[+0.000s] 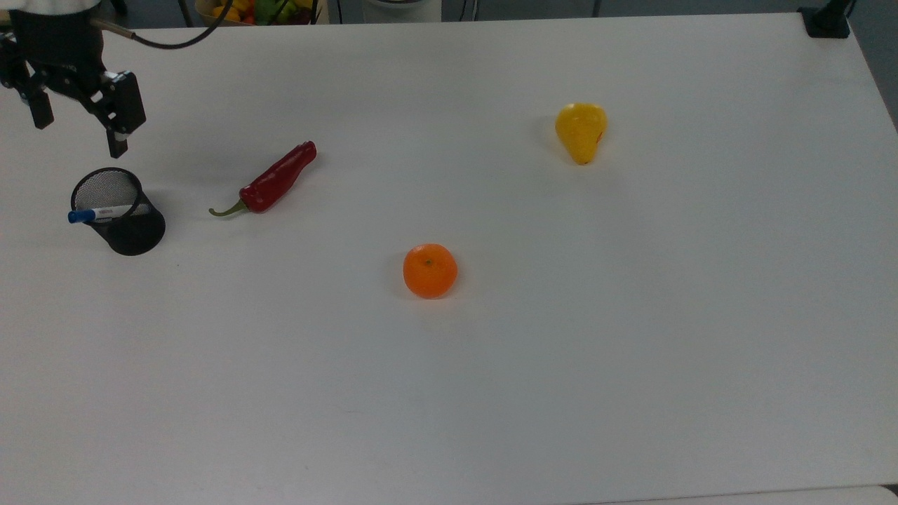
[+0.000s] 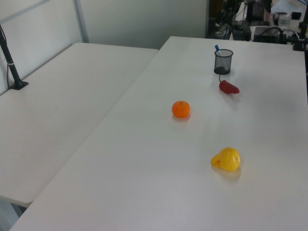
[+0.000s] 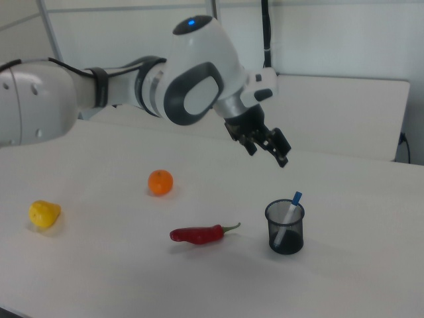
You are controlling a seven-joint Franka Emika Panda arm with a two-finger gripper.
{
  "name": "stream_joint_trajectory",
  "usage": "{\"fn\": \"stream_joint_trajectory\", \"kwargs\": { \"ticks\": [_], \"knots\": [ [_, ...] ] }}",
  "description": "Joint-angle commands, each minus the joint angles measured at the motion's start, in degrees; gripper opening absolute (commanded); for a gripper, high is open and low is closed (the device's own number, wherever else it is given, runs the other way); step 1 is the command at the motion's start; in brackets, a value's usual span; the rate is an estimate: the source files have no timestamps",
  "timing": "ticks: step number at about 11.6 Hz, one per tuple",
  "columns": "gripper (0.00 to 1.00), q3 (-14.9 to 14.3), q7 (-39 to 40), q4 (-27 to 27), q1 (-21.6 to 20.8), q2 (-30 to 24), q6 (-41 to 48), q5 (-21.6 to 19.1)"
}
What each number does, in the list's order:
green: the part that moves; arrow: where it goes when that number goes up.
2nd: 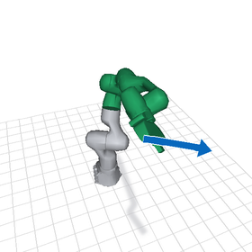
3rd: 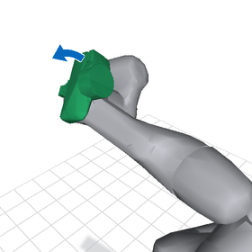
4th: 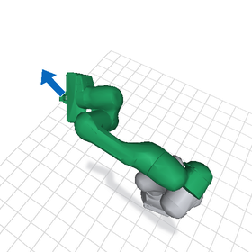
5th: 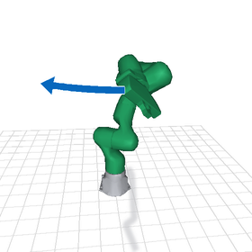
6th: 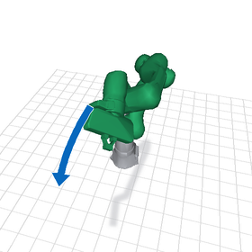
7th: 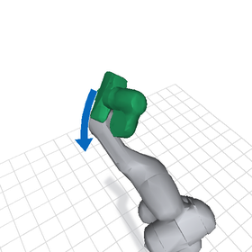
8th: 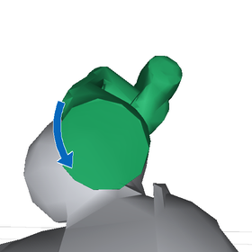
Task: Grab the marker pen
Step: 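Move the open gripper over the black mesh cup toward the marker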
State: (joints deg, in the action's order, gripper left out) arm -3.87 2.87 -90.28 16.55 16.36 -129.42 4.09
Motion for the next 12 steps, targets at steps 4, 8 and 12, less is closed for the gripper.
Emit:
{"fn": "stream_joint_trajectory", "kwargs": {
  "ticks": [4, 8, 12],
  "knots": [
    [0.96, -2.01, -0.41, -0.25, -0.21, 7.89, -10.83, 3.21],
    [0.82, -2.19, -4.45, -0.34, -0.21, 11.23, -17.17, 3.3],
    [0.68, -2.19, -4.45, -0.43, 0.06, 12.56, -19.99, 5.05]
  ]
}}
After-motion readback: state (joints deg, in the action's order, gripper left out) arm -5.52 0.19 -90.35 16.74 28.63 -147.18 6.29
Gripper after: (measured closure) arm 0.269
